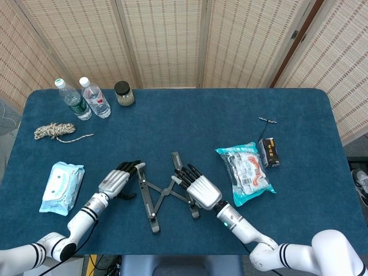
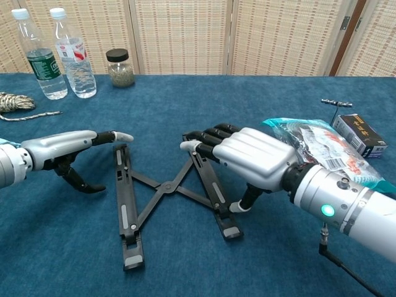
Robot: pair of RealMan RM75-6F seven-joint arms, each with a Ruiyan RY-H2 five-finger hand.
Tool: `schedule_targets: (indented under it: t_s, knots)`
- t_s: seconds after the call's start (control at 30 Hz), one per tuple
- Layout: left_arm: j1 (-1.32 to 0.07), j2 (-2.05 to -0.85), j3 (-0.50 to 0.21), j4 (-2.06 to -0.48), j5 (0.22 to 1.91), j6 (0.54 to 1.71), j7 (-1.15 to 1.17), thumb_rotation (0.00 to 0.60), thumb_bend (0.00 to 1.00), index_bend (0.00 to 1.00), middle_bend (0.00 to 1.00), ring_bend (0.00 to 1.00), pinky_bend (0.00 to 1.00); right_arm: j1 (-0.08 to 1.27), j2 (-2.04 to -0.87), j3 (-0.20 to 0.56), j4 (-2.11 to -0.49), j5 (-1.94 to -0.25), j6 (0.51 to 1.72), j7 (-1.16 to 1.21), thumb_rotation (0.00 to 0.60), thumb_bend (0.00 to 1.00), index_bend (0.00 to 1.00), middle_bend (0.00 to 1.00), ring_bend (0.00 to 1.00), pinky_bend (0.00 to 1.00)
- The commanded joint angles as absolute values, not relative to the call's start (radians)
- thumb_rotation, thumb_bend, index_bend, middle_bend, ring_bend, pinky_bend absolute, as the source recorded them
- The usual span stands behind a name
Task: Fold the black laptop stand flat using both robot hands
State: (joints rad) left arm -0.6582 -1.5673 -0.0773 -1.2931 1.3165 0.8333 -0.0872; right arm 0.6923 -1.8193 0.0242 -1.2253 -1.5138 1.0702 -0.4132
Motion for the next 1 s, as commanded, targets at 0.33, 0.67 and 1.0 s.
schedule_targets:
  t_s: [0.33,0.67,1.0]
  knots:
    - [-0.670,-1.591,-0.083,-1.263,1.308,0.818,-0.101,0.600,0.27,0.00,0.00,0.00,0.00,0.704,-1.866,0.043,-1.185,-1.536,1.071,-0.403,0.600,0.00,0.00,0.00,0.00,0.01]
    - [-0.672,-1.601,-0.081,-1.250,1.312,0.817,-0.111,0.600,0.27,0.00,0.00,0.00,0.00,0.710,-1.897,0.049,-1.155,-1.552,1.076,-0.394,0.600,0.00,0.00,0.00,0.00,0.01]
    - [-0.682,-1.611,-0.083,-1.249,1.312,0.807,-0.107,0.600,0.27,0.00,0.00,0.00,0.00,0.718,-1.919,0.059,-1.133,-1.562,1.079,-0.388,0.600,0.00,0.00,0.00,0.00,0.01]
